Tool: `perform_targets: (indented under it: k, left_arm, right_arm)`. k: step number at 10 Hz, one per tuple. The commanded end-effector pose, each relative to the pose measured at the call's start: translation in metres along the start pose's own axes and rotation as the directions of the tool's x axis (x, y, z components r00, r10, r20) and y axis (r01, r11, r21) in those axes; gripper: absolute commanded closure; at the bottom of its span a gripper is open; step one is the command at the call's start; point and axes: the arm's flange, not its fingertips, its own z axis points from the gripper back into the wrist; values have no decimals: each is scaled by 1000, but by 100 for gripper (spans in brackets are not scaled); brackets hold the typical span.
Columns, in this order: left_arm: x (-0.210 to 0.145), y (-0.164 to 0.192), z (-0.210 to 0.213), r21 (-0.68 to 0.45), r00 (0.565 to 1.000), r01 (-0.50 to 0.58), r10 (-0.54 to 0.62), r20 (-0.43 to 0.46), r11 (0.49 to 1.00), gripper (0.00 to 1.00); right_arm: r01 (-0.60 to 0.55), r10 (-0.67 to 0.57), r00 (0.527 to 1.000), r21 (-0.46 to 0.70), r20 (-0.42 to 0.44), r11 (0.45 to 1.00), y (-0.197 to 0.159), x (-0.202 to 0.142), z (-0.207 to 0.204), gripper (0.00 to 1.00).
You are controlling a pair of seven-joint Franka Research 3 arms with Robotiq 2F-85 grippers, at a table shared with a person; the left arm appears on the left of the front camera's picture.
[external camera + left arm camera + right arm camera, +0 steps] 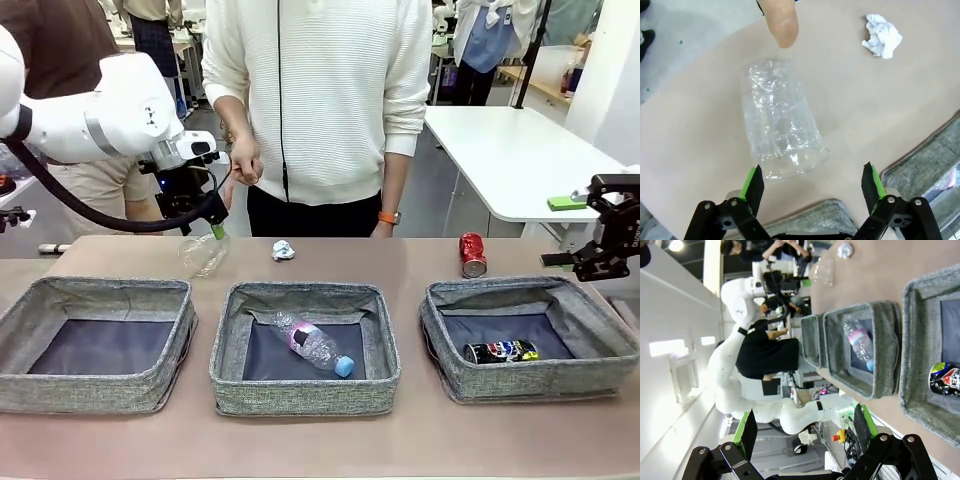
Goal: Sort the waste into the appropriate baskets.
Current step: Pick up the waste item pointed out by the person.
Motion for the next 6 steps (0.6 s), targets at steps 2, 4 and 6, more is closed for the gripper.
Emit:
perform_targets:
  k: [2,4,6]
  left_arm:
    - [11,5,-12,-8,998,63,-63,-28,998,0]
    - [14,6,-23,34,1000,29,-28,-13,999,0]
    - [18,5,-32,70,1000,-19,18,14,997,0]
  right_arm:
    - [-2,2,1000,12,3,1000,4,-1,1,0]
    - [-2,2,1000,12,3,1000,4,-1,1,0]
    - [-2,2,1000,12,3,1000,4,-1,1,0]
